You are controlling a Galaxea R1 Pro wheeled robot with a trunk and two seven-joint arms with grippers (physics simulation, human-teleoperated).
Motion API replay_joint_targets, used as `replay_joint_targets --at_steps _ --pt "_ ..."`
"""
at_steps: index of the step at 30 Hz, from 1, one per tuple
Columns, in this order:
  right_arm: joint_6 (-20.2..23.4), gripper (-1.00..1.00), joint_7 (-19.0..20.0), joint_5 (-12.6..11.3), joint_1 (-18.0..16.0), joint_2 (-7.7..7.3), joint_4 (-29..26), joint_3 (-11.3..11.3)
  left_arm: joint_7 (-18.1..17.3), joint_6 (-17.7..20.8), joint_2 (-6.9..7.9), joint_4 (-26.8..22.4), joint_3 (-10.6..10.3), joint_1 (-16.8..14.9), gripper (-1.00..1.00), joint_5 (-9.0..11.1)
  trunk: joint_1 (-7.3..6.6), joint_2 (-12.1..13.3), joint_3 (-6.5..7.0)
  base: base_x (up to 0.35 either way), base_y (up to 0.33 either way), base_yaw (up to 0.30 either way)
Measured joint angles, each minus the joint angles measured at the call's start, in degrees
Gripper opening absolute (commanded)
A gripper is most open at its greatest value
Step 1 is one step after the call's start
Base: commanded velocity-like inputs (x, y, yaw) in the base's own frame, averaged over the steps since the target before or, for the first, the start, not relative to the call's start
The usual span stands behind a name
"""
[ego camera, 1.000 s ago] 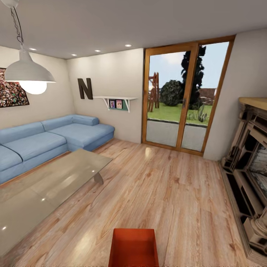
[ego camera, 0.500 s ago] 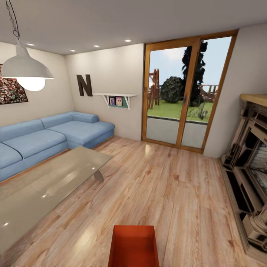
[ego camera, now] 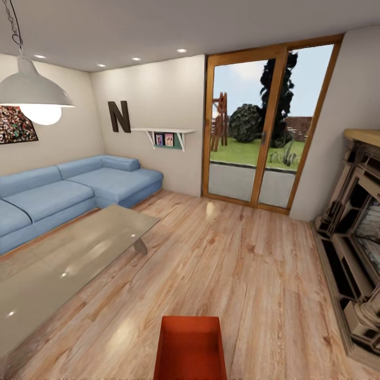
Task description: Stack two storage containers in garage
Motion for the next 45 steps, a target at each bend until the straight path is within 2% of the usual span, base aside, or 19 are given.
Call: replay_joint_targets --at_steps 17,45 --pt "0.0 1.0 0.0 0.0 0.0 0.07 0.0 0.1 0.0 0.0 0.58 -0.1 -0.4 0.0 1.0 -0.2 0.0 0.0 -1.58 0.0 0.0 0.0" --pt "0.0 1.0 0.2 0.1 0.0 0.01 0.0 0.2 0.0 0.0 0.52 -0.2 -0.4 0.0 1.0 -0.2 0.0 0.0 -4.18 0.0 0.0 0.0"
